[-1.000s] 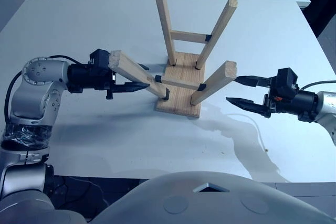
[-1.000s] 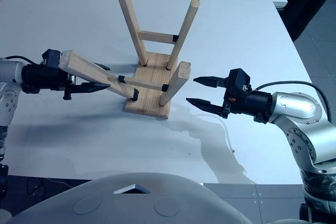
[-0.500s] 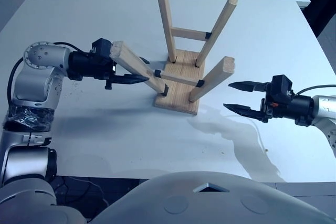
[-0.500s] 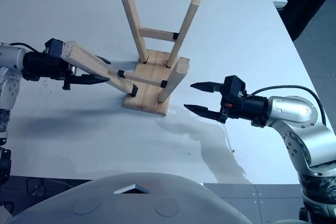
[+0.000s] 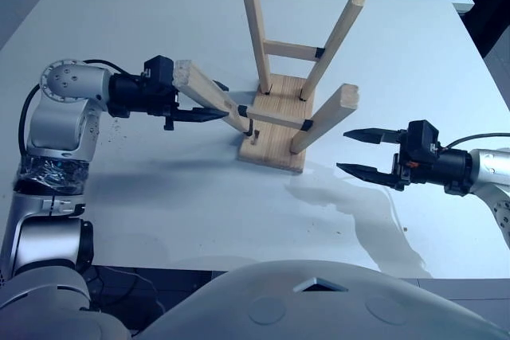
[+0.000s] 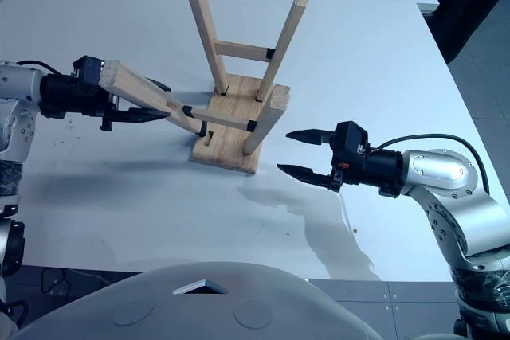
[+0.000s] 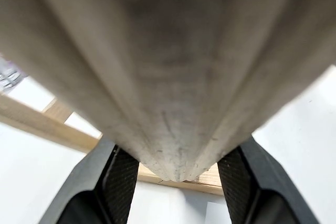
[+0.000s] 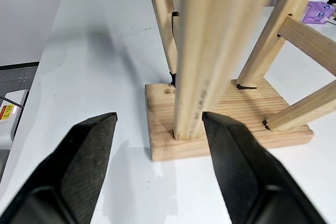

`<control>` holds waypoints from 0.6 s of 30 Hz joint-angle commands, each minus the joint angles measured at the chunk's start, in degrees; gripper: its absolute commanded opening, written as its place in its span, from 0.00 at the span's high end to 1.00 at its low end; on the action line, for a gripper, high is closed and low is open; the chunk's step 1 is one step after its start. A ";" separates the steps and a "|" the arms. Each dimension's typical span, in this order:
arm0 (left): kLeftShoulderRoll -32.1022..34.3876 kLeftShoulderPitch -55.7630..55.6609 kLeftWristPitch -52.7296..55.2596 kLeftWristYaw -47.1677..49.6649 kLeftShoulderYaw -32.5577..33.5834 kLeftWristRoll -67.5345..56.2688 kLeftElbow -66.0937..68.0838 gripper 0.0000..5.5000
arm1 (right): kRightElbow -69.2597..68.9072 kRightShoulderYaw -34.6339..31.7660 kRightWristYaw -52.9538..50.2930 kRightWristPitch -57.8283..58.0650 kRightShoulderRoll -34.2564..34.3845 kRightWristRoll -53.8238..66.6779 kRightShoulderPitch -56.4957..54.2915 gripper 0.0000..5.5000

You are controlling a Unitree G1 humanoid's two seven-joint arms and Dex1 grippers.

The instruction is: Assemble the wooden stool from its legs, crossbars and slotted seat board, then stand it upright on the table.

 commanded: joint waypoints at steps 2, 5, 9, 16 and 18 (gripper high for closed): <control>3.24 8.11 1.11 -4.32 -3.45 2.97 -2.70 0.63 | -0.76 -0.79 -0.06 -0.33 -0.22 -0.25 0.93 0.46; 3.82 9.60 1.48 -3.73 -3.70 2.38 -4.43 0.63 | -0.79 -0.75 -0.16 -0.40 -0.16 -0.34 1.11 0.46; 3.14 8.65 6.94 -0.54 -2.31 -1.98 -6.71 0.63 | -0.69 -0.88 -0.42 -0.45 -0.15 -0.42 1.14 0.46; 1.83 6.78 21.60 7.71 1.76 -11.54 -11.89 0.63 | -0.40 -0.42 -0.93 -0.79 0.21 -0.99 0.83 0.46; 2.36 7.99 22.91 9.03 2.05 -10.89 -13.77 0.63 | -0.52 -0.56 -1.10 -0.89 0.30 -1.14 1.06 0.46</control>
